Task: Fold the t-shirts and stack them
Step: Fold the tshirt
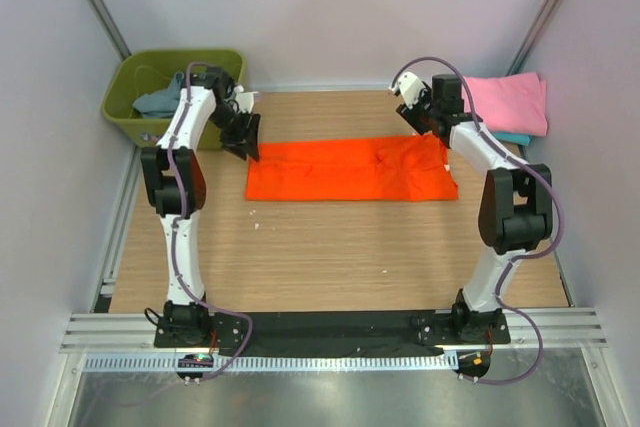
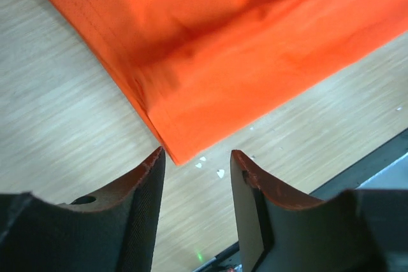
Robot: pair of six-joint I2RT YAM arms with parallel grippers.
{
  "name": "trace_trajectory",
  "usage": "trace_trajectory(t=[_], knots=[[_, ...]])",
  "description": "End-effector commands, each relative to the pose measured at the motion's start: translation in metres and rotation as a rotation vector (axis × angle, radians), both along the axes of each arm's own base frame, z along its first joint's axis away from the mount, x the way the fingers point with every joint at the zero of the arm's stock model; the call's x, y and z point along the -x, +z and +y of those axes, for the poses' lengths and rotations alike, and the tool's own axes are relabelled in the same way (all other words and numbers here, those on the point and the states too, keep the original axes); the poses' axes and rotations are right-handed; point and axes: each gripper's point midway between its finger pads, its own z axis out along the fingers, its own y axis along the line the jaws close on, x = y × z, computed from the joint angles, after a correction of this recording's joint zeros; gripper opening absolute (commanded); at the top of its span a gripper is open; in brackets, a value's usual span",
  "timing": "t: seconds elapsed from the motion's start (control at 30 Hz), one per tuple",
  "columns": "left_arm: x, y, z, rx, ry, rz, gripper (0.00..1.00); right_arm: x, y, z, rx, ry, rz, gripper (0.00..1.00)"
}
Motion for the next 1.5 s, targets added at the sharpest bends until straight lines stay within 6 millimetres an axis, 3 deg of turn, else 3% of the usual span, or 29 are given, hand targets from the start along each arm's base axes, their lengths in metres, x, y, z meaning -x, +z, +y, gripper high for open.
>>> trace_trajectory(t=[0.0, 0.03, 0.17, 0.27, 0.3, 0.43, 0.6, 0.63, 0.73, 0.87, 1.0, 1.17, 1.4, 1.47], knots=[[0.015, 0.066, -0.002, 0.053, -0.009, -0.104, 0.48, -0.003, 0.11, -0.008, -0.088, -0.119, -0.252, 0.56], [0.02, 0.064, -0.003, 0.057, -0.017, -0.09, 0.49, 0.002, 0.115, -0.008, -0.134, -0.152, -0.249, 0.57], [0.026, 0.059, -0.008, 0.102, -0.043, -0.098, 0.52, 0.021, 0.101, -0.006, -0.251, -0.226, -0.154, 0.58], [0.026, 0.05, -0.019, 0.131, -0.066, -0.12, 0.53, 0.032, 0.074, -0.005, -0.389, -0.333, -0.028, 0.58], [0.026, 0.045, -0.021, 0.126, -0.089, -0.125, 0.54, 0.036, 0.053, -0.004, -0.407, -0.36, 0.048, 0.58], [0.026, 0.017, -0.031, 0.111, -0.113, -0.081, 0.52, 0.036, 0.023, 0.002, -0.498, -0.448, 0.158, 0.58], [0.021, 0.003, -0.053, 0.128, -0.124, -0.089, 0.52, 0.032, 0.01, 0.012, -0.536, -0.466, 0.243, 0.58], [0.021, -0.002, -0.058, 0.117, -0.142, -0.089, 0.52, 0.03, -0.004, 0.01, -0.526, -0.481, 0.274, 0.58], [0.018, -0.021, -0.068, 0.099, -0.163, -0.072, 0.52, 0.027, -0.017, 0.007, -0.521, -0.497, 0.299, 0.58], [0.013, -0.049, -0.066, 0.007, -0.173, -0.054, 0.51, 0.031, -0.046, 0.003, -0.503, -0.532, 0.347, 0.58], [0.009, -0.075, -0.051, -0.158, -0.196, -0.073, 0.49, 0.04, -0.062, -0.003, -0.47, -0.575, 0.387, 0.57], [0.005, -0.09, -0.042, -0.326, -0.231, -0.13, 0.49, 0.052, -0.085, -0.009, -0.41, -0.608, 0.455, 0.57], [0.04, -0.091, -0.055, -0.361, -0.291, -0.107, 0.47, 0.053, -0.128, -0.006, -0.342, -0.604, 0.535, 0.57], [0.056, -0.091, -0.06, -0.365, -0.313, -0.091, 0.47, 0.042, -0.128, 0.0, -0.339, -0.587, 0.521, 0.57]])
